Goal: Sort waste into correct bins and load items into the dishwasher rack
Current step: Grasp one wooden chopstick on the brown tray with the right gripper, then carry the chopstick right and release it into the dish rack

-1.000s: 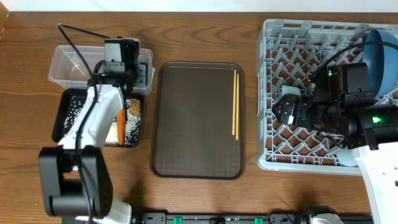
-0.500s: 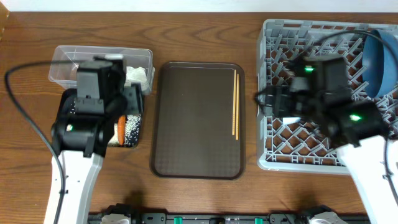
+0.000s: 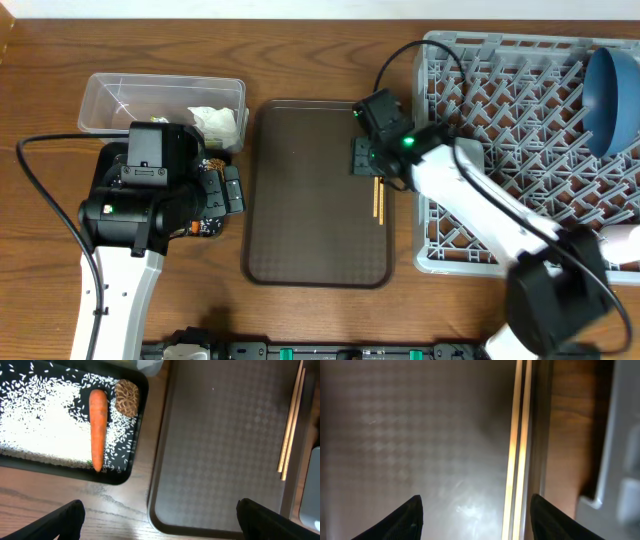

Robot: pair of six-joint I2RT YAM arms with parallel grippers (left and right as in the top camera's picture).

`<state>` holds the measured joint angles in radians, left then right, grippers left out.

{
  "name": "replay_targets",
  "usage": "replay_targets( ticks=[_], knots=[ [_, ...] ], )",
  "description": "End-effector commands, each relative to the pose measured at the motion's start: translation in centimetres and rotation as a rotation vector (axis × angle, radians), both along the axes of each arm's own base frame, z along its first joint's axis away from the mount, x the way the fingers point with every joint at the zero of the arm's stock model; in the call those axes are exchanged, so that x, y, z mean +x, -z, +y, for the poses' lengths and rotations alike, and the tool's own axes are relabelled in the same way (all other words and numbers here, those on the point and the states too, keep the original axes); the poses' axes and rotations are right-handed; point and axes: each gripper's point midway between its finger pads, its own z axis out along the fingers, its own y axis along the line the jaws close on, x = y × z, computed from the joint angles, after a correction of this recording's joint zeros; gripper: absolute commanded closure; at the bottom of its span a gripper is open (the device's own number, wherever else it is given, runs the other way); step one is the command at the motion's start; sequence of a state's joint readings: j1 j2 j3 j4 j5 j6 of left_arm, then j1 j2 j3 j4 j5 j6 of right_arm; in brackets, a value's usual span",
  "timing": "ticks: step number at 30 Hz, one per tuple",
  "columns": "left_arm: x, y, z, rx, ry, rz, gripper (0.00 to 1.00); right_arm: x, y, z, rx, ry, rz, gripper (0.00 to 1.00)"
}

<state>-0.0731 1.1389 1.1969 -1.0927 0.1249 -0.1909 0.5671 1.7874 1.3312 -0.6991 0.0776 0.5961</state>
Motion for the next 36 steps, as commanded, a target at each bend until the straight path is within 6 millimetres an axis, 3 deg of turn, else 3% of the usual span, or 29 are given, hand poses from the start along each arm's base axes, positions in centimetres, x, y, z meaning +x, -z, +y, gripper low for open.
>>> replay_targets(
  ticks=[1, 7, 12, 16, 18, 21, 22, 24, 26, 32, 36],
  knots=[
    [0.1, -0.3, 0.0, -0.01, -0.01, -0.004, 0.02, 0.7, 2.9, -0.6, -0.049, 0.057, 0.024, 0.39],
    [0.1, -0.3, 0.0, -0.01, -0.01, -0.004, 0.02, 1.1, 7.3, -0.5, -0.085, 0.053, 0.078, 0.38],
    [0.1, -0.3, 0.0, -0.01, -0.01, -0.004, 0.02, 0.9, 9.8, -0.4, -0.1, 0.049, 0.117, 0.39],
    [0.1, -0.3, 0.0, -0.01, -0.01, -0.004, 0.02, 0.5, 10.6, 0.0, -0.087, 0.038, 0.144, 0.54],
    [0.1, -0.3, 0.0, -0.01, -0.01, -0.004, 0.02, 0.5, 10.6, 0.0, -0.088, 0.037, 0.145, 0.6],
    [0.1, -0.3, 0.0, -0.01, -0.01, -0.004, 0.02, 0.5, 10.6, 0.0, -0.088, 0.037, 0.144, 0.61],
    [0.1, -0.3, 0.0, -0.01, -0.01, -0.004, 0.02, 0.5, 10.6, 0.0, -0.087, 0.039, 0.144, 0.71],
    [0.1, -0.3, 0.0, -0.01, -0.01, -0.004, 0.02, 0.6, 10.6, 0.0, -0.09, 0.04, 0.142, 0.76],
    [0.1, -0.3, 0.0, -0.01, -0.01, -0.004, 0.02, 0.5, 10.6, -0.1, -0.091, 0.04, 0.143, 0.99],
    [0.1, -0.3, 0.0, -0.01, -0.01, -0.004, 0.02, 0.3, 9.4, 0.5, -0.054, 0.028, 0.16, 0.99],
    [0.1, -0.3, 0.0, -0.01, -0.01, -0.004, 0.02, 0.5, 5.2, 0.4, -0.049, -0.026, 0.114, 0.99]
  ],
)
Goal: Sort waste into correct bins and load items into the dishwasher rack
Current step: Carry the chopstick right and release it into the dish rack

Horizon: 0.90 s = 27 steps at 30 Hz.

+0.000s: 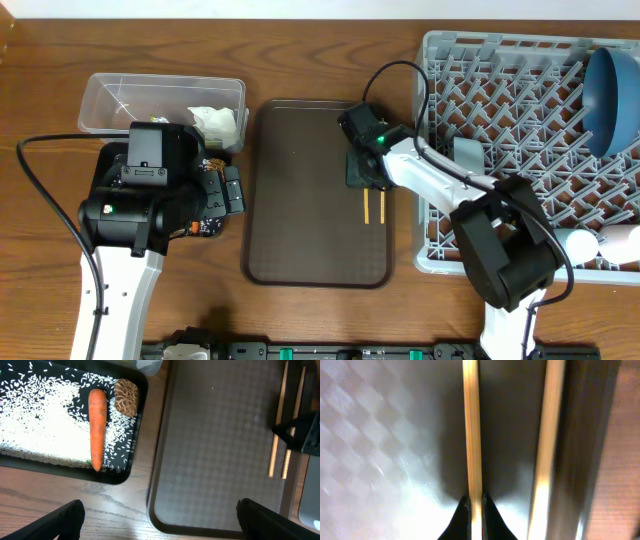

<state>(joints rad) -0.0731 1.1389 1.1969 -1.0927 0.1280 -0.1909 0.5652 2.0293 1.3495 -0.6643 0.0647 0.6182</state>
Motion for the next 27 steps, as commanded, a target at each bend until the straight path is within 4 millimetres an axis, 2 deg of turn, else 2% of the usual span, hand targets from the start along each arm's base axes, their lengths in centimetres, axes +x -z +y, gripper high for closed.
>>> replay_targets(
  ticks=[1, 5, 8, 11, 14, 17, 21, 24, 27],
  knots=[
    [0.1, -0.3, 0.1, -0.007, -0.011, -0.004, 0.02, 0.9, -5.1, 0.4, 0.044, -0.062, -0.074, 0.99],
    [0.1, -0.3, 0.1, -0.007, -0.011, -0.004, 0.02, 0.6, -11.0, 0.5, 0.093, -0.14, -0.182, 0.99],
    [0.1, -0.3, 0.1, -0.007, -0.011, -0.004, 0.02, -0.1, -14.8, -0.5, 0.098, -0.181, -0.251, 0.99],
    [0.1, -0.3, 0.1, -0.007, -0.011, -0.004, 0.02, -0.3, -18.1, -3.7, 0.068, -0.152, -0.315, 0.99],
    [0.1, -0.3, 0.1, -0.007, -0.011, -0.004, 0.02, -0.2, -20.5, -8.3, 0.048, -0.076, -0.352, 0.99],
    [0.1, -0.3, 0.1, -0.007, -0.011, -0.004, 0.02, 0.1, -21.4, -13.6, 0.001, 0.006, -0.357, 0.99],
    [0.1, -0.3, 0.1, -0.007, -0.011, -0.004, 0.02, 0.4, -20.6, -20.8, -0.097, 0.067, -0.316, 0.99],
    [0.1, -0.3, 0.1, -0.007, -0.011, -0.004, 0.02, 0.5, -19.4, -24.9, -0.136, 0.123, -0.274, 0.99],
    [0.1, -0.3, 0.1, -0.007, -0.011, -0.004, 0.02, 1.0, -18.0, -27.1, -0.156, 0.144, -0.243, 0.99]
  ],
)
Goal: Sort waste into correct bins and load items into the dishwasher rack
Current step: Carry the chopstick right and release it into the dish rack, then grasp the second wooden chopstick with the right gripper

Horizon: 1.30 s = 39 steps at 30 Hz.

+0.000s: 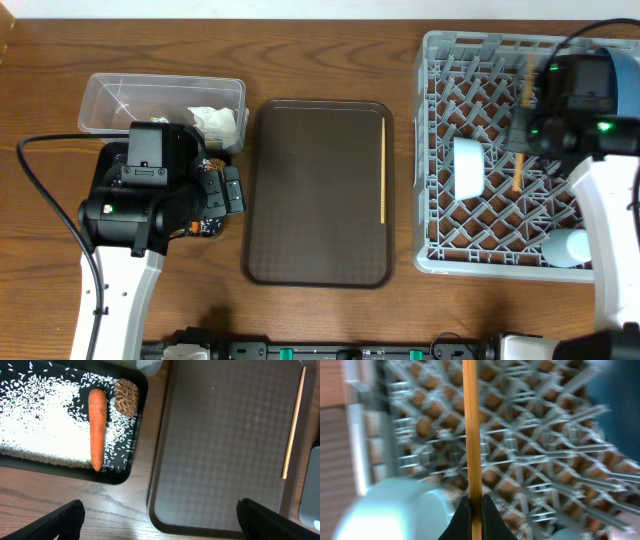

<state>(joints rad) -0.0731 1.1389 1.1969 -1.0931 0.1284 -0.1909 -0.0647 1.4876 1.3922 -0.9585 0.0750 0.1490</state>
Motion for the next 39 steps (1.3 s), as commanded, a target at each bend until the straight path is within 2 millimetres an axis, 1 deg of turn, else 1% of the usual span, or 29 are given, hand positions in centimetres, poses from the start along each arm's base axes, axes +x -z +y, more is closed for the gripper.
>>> replay_targets(
  ticks=[1, 6, 8, 10, 12, 13, 14, 15, 16, 17, 18, 21, 23, 25, 26, 28, 29, 31, 32, 34, 36, 37, 39],
  knots=[
    [0.1, -0.3, 0.1, -0.007, -0.012, -0.004, 0.02, 0.5, 2.2, -2.2, -0.048, -0.036, 0.065, 0.99],
    [0.1, -0.3, 0.1, -0.007, -0.012, -0.004, 0.02, 1.3, 6.2, -2.8, -0.051, -0.058, 0.166, 0.99],
    [0.1, -0.3, 0.1, -0.007, -0.012, -0.004, 0.02, 1.3, 7.4, -3.6, -0.091, -0.045, 0.208, 0.99],
    [0.1, -0.3, 0.1, -0.007, -0.012, -0.004, 0.02, 1.2, 7.9, -5.0, -0.164, -0.011, 0.237, 0.99],
    [0.1, -0.3, 0.1, -0.007, -0.012, -0.004, 0.02, 1.3, 7.5, -6.1, -0.225, 0.017, 0.234, 0.98],
    [0.1, -0.3, 0.1, -0.006, -0.012, -0.005, 0.02, 1.3, 7.1, -6.3, -0.239, 0.024, 0.225, 0.97],
    [0.1, -0.3, 0.1, -0.007, -0.012, -0.004, 0.02, 1.4, 6.7, -6.3, -0.242, 0.026, 0.213, 0.93],
    [0.1, -0.3, 0.1, -0.007, -0.012, -0.005, 0.02, 1.6, 6.2, -6.0, -0.231, 0.02, 0.194, 0.81],
    [0.1, -0.3, 0.1, -0.007, -0.012, -0.004, 0.02, 1.7, 5.7, -5.5, -0.212, 0.008, 0.176, 0.67],
    [0.1, -0.3, 0.1, -0.007, -0.012, -0.004, 0.02, 1.8, 5.1, -4.9, -0.19, -0.008, 0.156, 0.59],
    [0.1, -0.3, 0.1, -0.007, -0.012, -0.004, 0.02, 1.8, 4.6, -4.1, -0.162, -0.028, 0.134, 0.56],
    [0.1, -0.3, 0.1, -0.007, -0.012, -0.004, 0.02, 1.8, 2.2, -0.9, -0.077, -0.111, 0.051, 0.49],
    [0.1, -0.3, 0.1, -0.007, -0.012, -0.005, 0.02, 1.6, 0.2, 1.4, -0.041, -0.172, -0.014, 0.48],
    [0.1, -0.3, 0.1, -0.007, -0.012, -0.004, 0.02, 1.5, -1.8, 4.7, 0.03, -0.265, -0.086, 0.49],
    [0.1, -0.3, 0.1, -0.007, -0.012, -0.004, 0.02, 1.3, -3.0, 7.0, 0.074, -0.33, -0.127, 0.49],
    [0.1, -0.3, 0.1, -0.007, -0.012, -0.004, 0.02, 0.8, -4.7, 10.7, 0.123, -0.436, -0.188, 0.47],
    [0.1, -0.3, 0.1, -0.007, -0.012, -0.004, 0.02, 0.6, -5.3, 12.4, 0.134, -0.467, -0.212, 0.48],
    [0.1, -0.3, 0.1, -0.007, -0.012, -0.005, 0.02, 0.3, -5.8, 15.0, 0.148, -0.498, -0.231, 0.48],
    [0.1, -0.3, 0.1, -0.007, -0.012, -0.004, 0.02, 0.2, -5.6, 16.2, 0.153, -0.499, -0.226, 0.48],
    [0.1, -0.3, 0.1, -0.007, -0.012, -0.004, 0.02, 0.0, -4.6, 18.0, 0.159, -0.453, -0.196, 0.5],
    [0.1, -0.3, 0.1, -0.007, -0.012, -0.004, 0.02, 0.1, -2.5, 19.4, 0.151, -0.384, -0.144, 0.5],
    [0.1, -0.3, 0.1, -0.007, -0.012, -0.004, 0.02, 0.3, 0.0, 20.7, 0.122, -0.348, -0.089, 0.49],
    [0.1, -0.3, 0.1, -0.007, -0.012, -0.004, 0.02, 0.7, 2.9, 21.6, 0.087, -0.293, -0.035, 0.48]
  ],
)
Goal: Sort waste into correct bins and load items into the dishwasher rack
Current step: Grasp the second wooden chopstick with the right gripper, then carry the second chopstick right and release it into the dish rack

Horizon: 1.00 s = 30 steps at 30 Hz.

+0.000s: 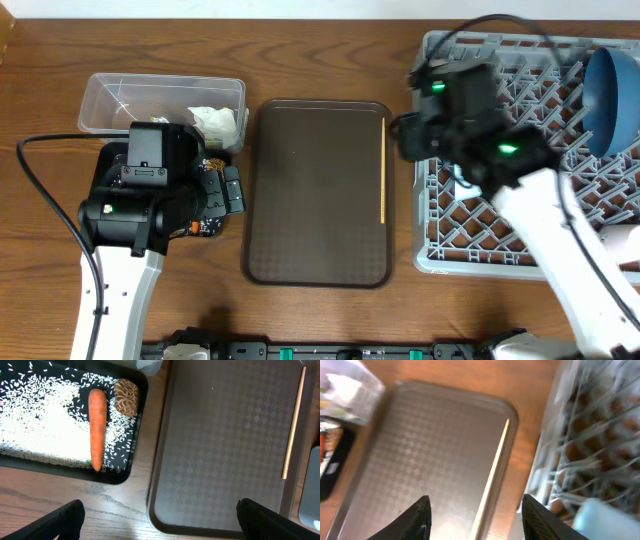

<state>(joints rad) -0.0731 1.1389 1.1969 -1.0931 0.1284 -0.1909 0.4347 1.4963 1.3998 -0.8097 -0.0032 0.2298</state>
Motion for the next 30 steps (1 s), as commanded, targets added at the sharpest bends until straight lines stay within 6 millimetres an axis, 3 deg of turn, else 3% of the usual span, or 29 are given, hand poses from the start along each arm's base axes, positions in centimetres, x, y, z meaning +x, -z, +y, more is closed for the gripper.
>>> replay_targets(
  ticks=[1, 8, 14, 22, 24, 26, 30],
  knots=[
    [0.1, -0.3, 0.1, -0.007, -0.012, -0.004, 0.02, 1.2, 6.3, 1.3, -0.068, 0.207, 0.119, 0.48],
    [0.1, -0.3, 0.1, -0.007, -0.012, -0.005, 0.02, 2.2, 14.9, 2.4, -0.081, 0.324, 0.282, 0.62],
    [0.1, -0.3, 0.1, -0.007, -0.012, -0.004, 0.02, 2.1, 19.0, 2.2, -0.142, 0.331, 0.342, 0.63],
    [0.1, -0.3, 0.1, -0.007, -0.012, -0.004, 0.02, 0.6, 22.9, 2.1, -0.18, 0.331, 0.45, 0.68],
    [0.1, -0.3, 0.1, -0.007, -0.012, -0.004, 0.02, 0.3, 23.6, 2.1, -0.187, 0.33, 0.469, 0.78],
    [0.1, -0.3, 0.1, -0.007, -0.012, -0.004, 0.02, 0.2, 23.7, 2.7, -0.159, 0.313, 0.484, 0.98],
    [0.1, -0.3, 0.1, -0.007, -0.012, -0.004, 0.02, 0.8, 22.2, 4.2, -0.118, 0.216, 0.449, 0.99]
  ],
)
